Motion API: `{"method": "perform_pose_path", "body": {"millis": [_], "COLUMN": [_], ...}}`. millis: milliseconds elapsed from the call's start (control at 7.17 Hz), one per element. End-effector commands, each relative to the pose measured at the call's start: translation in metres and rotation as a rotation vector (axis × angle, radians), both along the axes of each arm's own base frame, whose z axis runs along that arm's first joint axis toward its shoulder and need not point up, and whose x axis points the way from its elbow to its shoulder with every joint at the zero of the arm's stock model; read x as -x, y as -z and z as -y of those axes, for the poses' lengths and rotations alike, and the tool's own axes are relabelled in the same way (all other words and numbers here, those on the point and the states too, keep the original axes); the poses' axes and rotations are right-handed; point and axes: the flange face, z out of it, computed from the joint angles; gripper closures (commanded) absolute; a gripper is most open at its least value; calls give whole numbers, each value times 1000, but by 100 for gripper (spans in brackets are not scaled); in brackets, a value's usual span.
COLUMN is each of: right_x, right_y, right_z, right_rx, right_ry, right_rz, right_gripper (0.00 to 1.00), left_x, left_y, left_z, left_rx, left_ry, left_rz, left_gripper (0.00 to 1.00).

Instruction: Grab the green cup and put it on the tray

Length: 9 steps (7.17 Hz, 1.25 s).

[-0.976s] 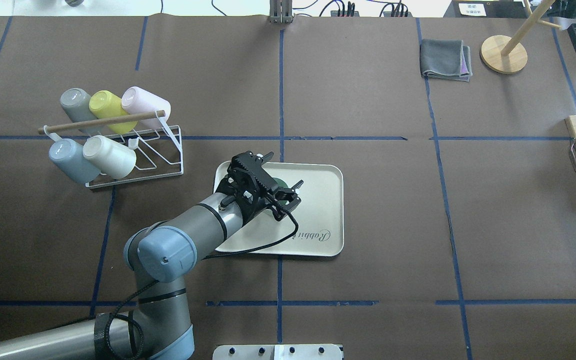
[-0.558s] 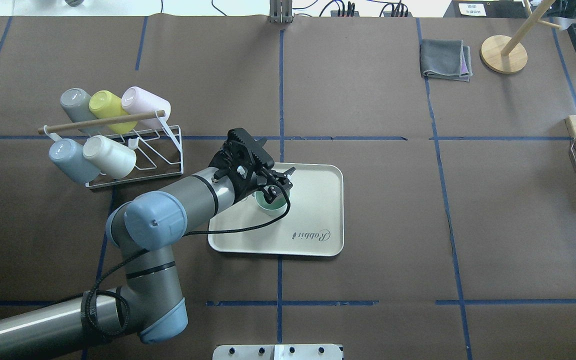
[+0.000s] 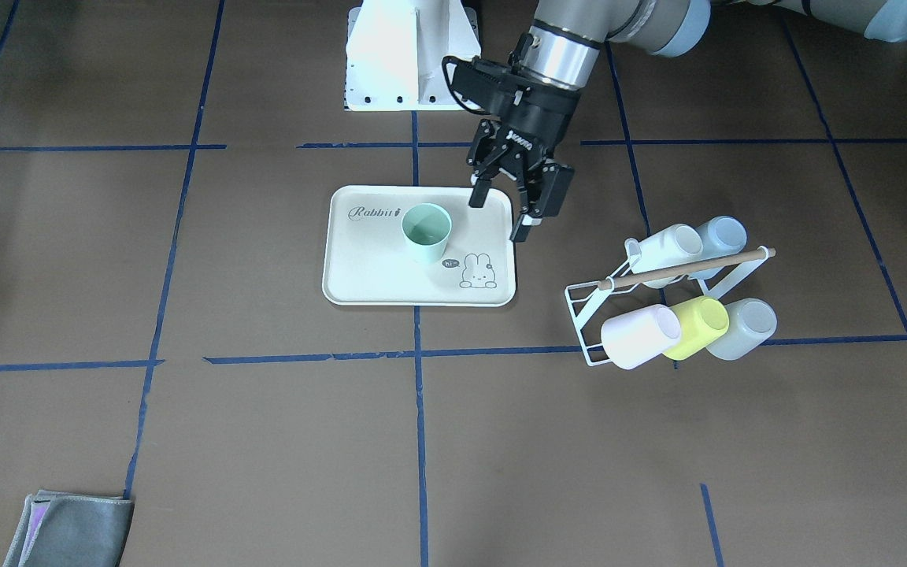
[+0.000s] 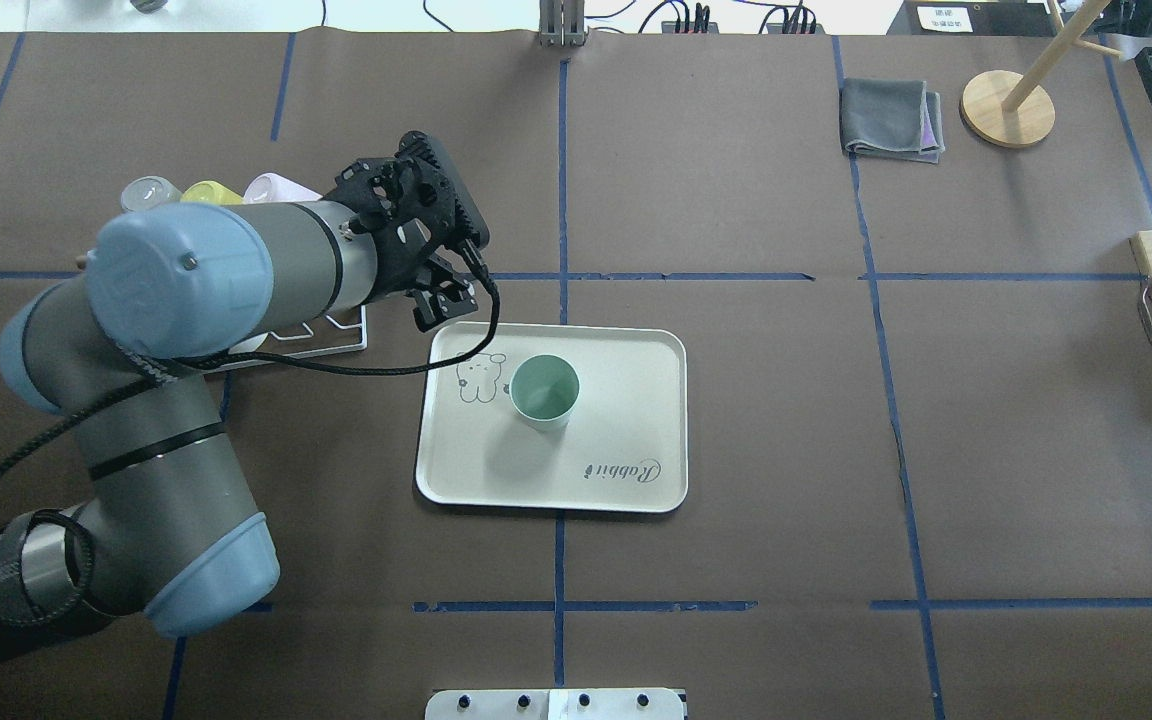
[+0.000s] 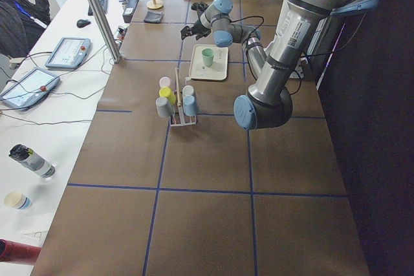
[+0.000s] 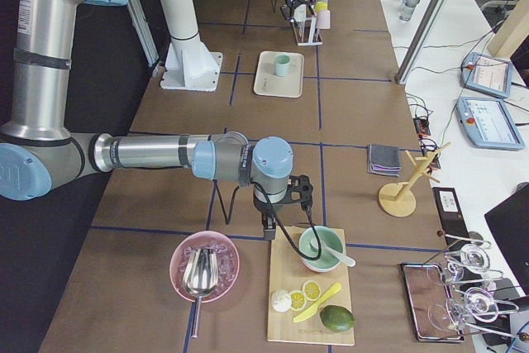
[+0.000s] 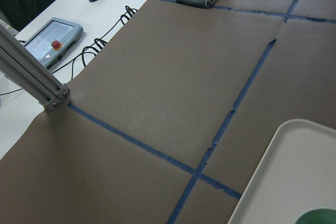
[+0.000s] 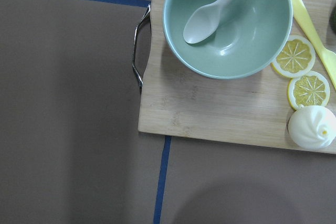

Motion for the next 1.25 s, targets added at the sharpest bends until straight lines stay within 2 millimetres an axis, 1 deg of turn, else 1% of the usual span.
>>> {"method": "perform_pose_path", "body": {"millis": [0,139,279,418,558,697,837,976,1116], "right_x": [0,0,0,0,0,0,0,0,0], "right_y": [0,0,0,1,1,1,1,0,0], "right_z": [0,0,0,1,1,1,1,1,1], "right_rx": [-1,-1,-1,-2,-2,-3,-4,-3,-4], "right_ry": [0,0,0,0,0,1,2,3,4], "right_rz": [0,0,0,0,0,0,-2,-3,-3], "right_gripper": [0,0,0,0,0,0,0,0,0], "left_x": [48,59,85,126,166,215,268,326,370], "left_y": [-17,-33,-42,-59,-99,-140,-188,-248,-314], "left_z": [27,34,56,87,112,136,156,180,190], "left_rx": [-61,-43,-1,96,210,297,446,618,779], "left_ry": [-40,-26,-2,-31,-42,36,72,87,101], "left_rz": [237,259,258,218,199,217,169,95,33], "left_gripper": [5,1,0,0,0,0,0,0,0]}}
